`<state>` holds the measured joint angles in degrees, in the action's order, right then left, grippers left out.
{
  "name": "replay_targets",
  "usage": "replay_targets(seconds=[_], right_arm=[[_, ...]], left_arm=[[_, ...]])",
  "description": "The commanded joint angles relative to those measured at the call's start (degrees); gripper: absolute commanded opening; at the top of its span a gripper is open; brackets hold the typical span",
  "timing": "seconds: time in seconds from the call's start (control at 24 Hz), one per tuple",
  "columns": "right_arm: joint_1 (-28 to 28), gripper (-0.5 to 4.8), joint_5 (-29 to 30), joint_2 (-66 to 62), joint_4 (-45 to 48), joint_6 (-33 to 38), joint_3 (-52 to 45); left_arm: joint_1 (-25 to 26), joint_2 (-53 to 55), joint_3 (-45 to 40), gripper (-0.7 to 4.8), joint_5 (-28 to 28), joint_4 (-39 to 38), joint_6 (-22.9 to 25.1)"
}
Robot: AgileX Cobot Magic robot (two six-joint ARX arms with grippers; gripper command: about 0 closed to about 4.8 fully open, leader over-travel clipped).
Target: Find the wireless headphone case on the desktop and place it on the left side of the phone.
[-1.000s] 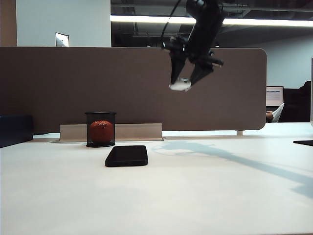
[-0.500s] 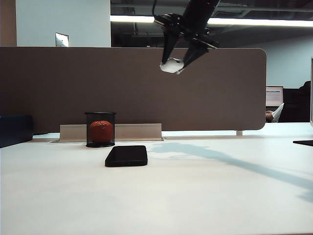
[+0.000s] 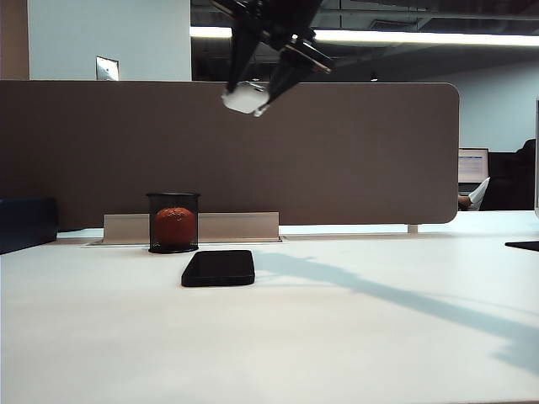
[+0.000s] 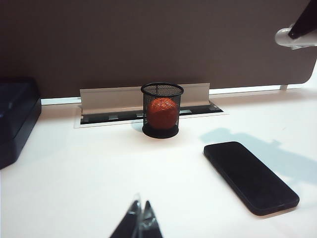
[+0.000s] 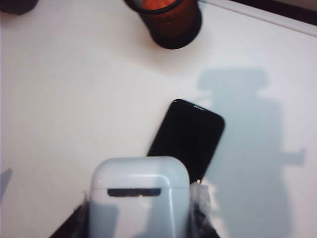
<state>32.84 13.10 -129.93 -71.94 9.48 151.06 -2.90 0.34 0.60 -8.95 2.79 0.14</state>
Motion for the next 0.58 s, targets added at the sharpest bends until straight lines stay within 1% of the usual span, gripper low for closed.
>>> replay_targets(seconds=[0.04,0.25,0.37,0.58], right_arm=[[1.9,1.97,-0.3,0.7,1.7,1.4,0.2],[4.9,1.97,-1.3,0.7,5.7,4.0,0.2],[7.0,1.97,-4.6,0.6,7.5,4.3,0.2],[9.0,1.97,-4.5,0.6,12.0,7.1,-2.5]], left_arm=[[0.1,0.0,0.2,-0.05,-0.1,0.8,-0.2],[0.1,0.0,0.2,-0.05,-0.1,0.8,-0.2],[0.1,0.0,0.2,-0.05,-0.1,0.8,-0.2],[0.1,0.0,0.2,-0.05,-0.1,0.8,-0.2]])
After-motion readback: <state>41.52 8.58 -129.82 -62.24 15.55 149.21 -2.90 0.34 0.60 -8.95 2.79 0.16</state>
